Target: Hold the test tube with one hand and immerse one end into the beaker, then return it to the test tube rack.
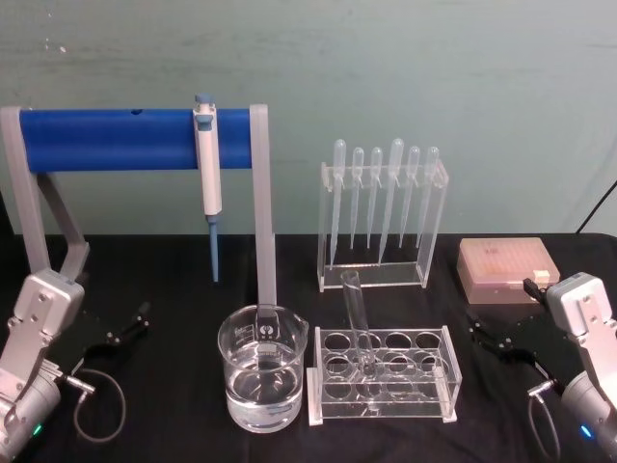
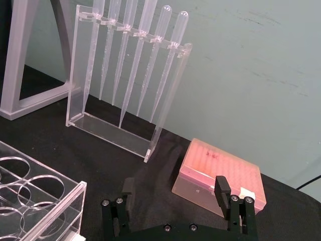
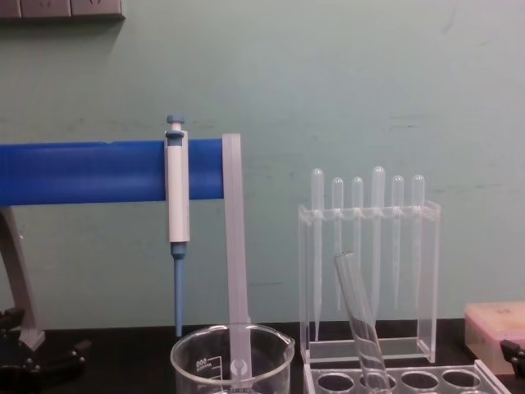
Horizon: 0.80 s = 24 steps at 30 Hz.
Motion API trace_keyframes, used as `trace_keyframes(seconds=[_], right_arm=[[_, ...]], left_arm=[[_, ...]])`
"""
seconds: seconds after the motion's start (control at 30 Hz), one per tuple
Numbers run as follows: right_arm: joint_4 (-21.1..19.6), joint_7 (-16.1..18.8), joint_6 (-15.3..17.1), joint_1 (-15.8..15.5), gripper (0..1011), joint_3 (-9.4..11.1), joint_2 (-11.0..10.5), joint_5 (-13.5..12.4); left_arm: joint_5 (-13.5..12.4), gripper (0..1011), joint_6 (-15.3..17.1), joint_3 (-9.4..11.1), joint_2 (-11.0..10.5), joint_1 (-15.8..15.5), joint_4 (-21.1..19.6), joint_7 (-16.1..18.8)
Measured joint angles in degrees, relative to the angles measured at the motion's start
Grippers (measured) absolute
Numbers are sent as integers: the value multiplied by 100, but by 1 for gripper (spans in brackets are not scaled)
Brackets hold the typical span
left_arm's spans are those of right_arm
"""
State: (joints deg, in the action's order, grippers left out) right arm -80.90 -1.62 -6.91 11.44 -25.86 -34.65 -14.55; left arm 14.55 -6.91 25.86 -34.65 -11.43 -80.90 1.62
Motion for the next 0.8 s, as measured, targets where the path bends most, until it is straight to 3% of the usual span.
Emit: trace_keyframes(seconds=[0.57, 0.8], right_arm=[[-20, 2, -3, -19, 1003, 19, -2, 2], [-583, -38, -103, -536, 1003, 300, -246, -11]], left_arm=[[0, 1000, 0, 0, 0, 0, 0, 0], [0, 1000, 0, 0, 0, 0, 0, 0]])
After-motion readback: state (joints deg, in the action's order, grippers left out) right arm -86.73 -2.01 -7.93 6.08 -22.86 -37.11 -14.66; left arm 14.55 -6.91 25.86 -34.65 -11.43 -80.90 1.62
